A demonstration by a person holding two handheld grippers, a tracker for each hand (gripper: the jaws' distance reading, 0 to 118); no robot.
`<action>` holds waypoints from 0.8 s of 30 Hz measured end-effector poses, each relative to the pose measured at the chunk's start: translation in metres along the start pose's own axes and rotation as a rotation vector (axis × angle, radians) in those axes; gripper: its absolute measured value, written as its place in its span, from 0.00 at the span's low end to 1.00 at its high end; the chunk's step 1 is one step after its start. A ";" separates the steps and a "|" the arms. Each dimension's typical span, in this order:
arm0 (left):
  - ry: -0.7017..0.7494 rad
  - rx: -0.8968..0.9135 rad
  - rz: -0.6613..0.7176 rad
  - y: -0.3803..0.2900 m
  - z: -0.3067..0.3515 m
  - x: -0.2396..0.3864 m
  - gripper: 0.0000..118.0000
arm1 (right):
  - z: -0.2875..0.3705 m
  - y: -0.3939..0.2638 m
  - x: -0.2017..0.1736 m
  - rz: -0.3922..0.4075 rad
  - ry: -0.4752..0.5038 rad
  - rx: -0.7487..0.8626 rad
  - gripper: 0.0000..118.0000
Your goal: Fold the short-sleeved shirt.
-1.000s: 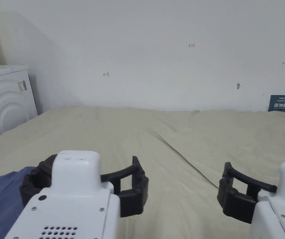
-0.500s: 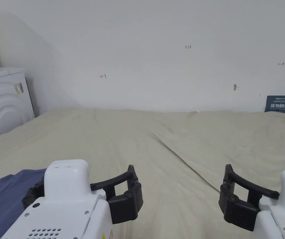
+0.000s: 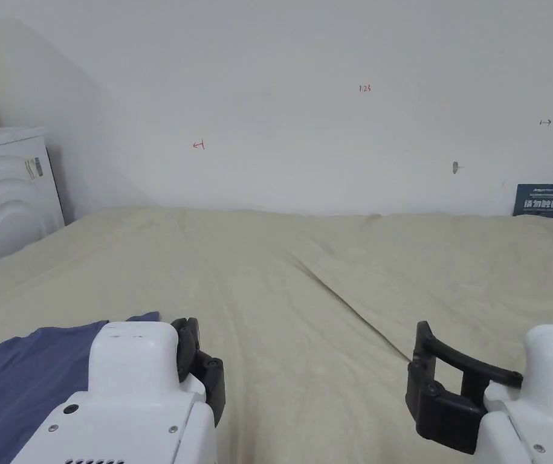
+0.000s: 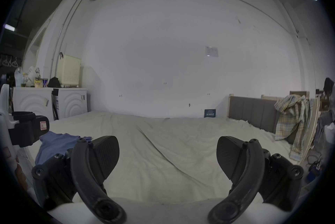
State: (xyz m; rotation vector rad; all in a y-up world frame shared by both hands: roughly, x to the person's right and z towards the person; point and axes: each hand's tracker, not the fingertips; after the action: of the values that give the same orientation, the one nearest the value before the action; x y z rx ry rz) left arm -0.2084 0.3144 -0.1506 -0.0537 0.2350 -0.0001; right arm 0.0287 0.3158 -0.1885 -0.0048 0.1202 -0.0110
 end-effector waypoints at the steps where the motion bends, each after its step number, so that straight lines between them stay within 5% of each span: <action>1: -0.013 -0.002 -0.004 0.001 0.001 0.000 0.03 | -0.001 0.000 0.001 -0.002 0.004 -0.011 0.92; 3: -0.012 0.002 -0.003 0.002 0.002 0.002 0.02 | -0.002 -0.002 0.001 0.011 -0.009 -0.010 0.87; 4: -0.015 0.002 -0.004 0.002 0.002 0.002 0.00 | -0.002 -0.002 0.001 0.030 -0.012 -0.012 0.72; 6: -0.010 0.010 -0.009 0.004 0.003 0.004 0.00 | -0.003 -0.002 0.002 0.024 -0.098 -0.006 0.00; 8: 0.004 0.020 -0.026 0.004 0.005 0.006 0.00 | -0.009 0.002 0.010 -0.014 -0.019 -0.025 0.00; 24: 0.024 -0.008 -0.016 0.005 0.003 0.001 0.00 | -0.014 -0.013 0.014 -0.003 0.001 -0.055 0.00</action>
State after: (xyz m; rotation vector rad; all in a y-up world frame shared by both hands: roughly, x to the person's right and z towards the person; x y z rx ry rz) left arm -0.2070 0.3194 -0.1479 -0.0634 0.2591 -0.0161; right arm 0.0410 0.3028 -0.2039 -0.0602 0.1211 -0.0107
